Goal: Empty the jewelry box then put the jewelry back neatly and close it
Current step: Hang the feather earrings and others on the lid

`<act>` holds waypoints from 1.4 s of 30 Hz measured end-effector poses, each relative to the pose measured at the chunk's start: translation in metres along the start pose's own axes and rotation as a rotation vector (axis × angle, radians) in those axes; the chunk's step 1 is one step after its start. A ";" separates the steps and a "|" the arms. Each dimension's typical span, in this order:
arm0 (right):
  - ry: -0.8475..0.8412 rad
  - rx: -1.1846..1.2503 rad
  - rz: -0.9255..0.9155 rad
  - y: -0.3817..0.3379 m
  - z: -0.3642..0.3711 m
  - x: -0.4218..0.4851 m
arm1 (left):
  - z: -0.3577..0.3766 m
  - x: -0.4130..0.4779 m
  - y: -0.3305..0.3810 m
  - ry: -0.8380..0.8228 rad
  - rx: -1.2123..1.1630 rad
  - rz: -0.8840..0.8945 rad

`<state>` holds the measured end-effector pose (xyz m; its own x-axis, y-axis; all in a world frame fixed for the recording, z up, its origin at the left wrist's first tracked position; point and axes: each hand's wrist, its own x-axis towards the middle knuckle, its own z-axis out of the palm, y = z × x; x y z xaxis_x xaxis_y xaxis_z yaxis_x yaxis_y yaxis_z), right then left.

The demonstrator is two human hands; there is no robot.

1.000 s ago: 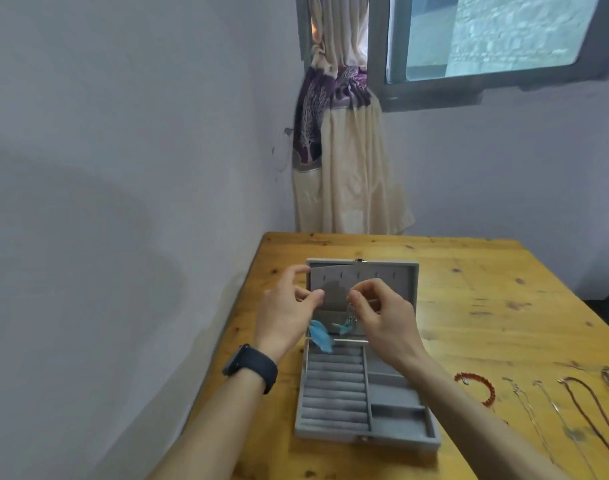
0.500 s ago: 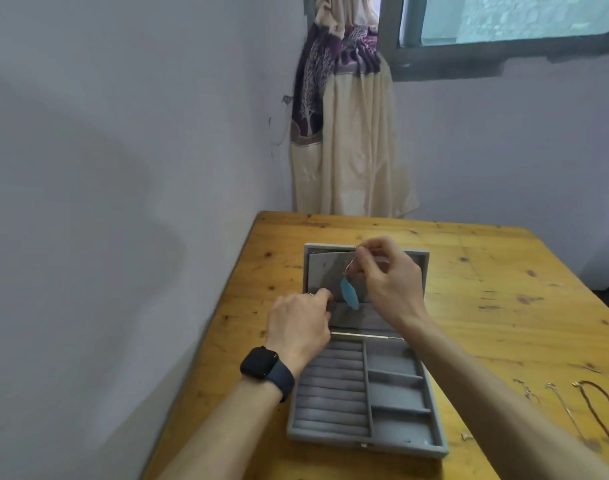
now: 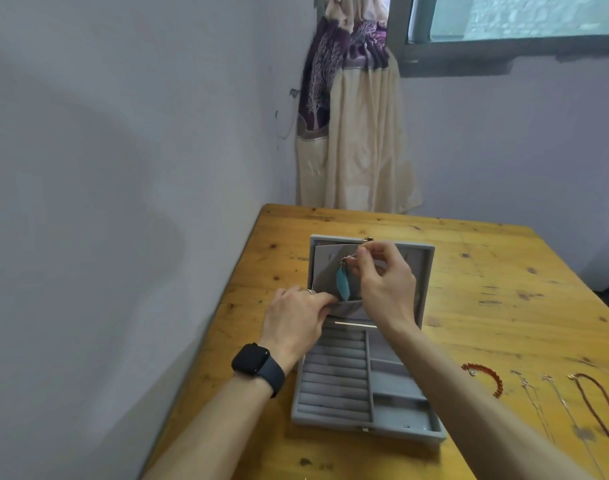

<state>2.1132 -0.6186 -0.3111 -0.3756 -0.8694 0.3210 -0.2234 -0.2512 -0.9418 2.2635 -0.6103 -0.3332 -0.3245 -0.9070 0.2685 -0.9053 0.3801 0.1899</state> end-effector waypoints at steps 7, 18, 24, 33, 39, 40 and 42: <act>-0.052 -0.068 -0.036 0.010 0.001 -0.014 | -0.002 0.000 -0.003 -0.011 -0.004 0.011; -0.160 -0.166 -0.025 0.012 0.009 -0.008 | -0.007 0.003 -0.006 -0.018 -0.136 -0.040; -0.094 -0.157 0.079 0.008 0.024 -0.001 | -0.017 0.019 -0.012 0.161 -0.676 -0.387; -0.114 -0.260 0.097 0.004 0.021 0.009 | -0.032 0.055 -0.012 -0.078 -0.862 -0.464; -0.074 -0.338 0.180 0.000 0.026 0.018 | -0.028 0.054 -0.014 -0.017 -0.888 -0.491; -0.075 -0.336 0.201 0.000 0.027 0.018 | -0.027 0.053 -0.014 -0.013 -0.884 -0.487; -0.075 -0.305 0.258 0.001 0.029 0.021 | -0.027 0.053 -0.014 -0.004 -0.881 -0.481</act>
<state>2.1308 -0.6491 -0.3082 -0.3898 -0.9190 0.0589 -0.3915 0.1074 -0.9139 2.2661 -0.6583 -0.2962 0.0202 -0.9995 -0.0233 -0.4155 -0.0296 0.9091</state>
